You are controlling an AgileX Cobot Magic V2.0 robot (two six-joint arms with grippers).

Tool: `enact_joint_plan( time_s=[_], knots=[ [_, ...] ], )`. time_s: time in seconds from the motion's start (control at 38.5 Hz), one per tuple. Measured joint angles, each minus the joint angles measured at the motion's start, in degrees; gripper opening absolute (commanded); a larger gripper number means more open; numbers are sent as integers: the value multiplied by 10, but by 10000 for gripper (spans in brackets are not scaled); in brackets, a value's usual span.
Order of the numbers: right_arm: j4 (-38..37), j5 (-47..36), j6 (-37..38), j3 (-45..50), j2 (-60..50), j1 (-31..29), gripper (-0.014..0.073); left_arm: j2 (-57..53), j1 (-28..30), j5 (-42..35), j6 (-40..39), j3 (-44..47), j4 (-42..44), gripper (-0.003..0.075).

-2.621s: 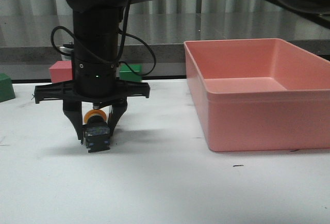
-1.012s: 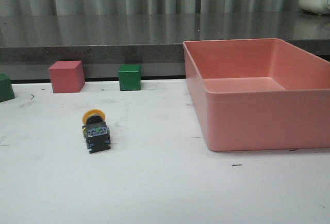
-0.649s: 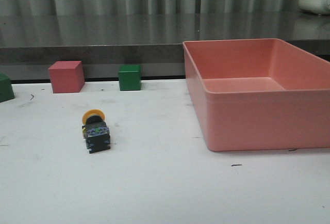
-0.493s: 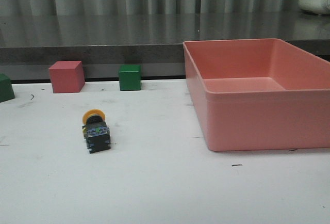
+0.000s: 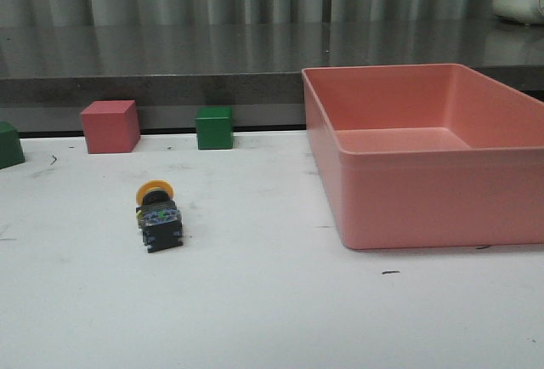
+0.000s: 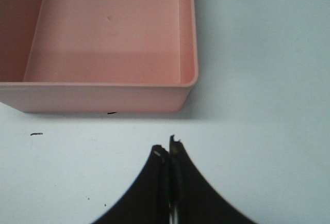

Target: Place and stand button with both arms

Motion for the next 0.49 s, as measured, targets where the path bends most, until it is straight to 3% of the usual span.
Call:
enact_joint_plan(
  time_s=[0.23,0.49],
  knots=[
    [-4,-139,0,116,-171,0,-70,0,0,0,0,0,0,596],
    [-4,-182,-1,143,-253,0,-70,0,0,0,0,0,0,596]
  ],
)
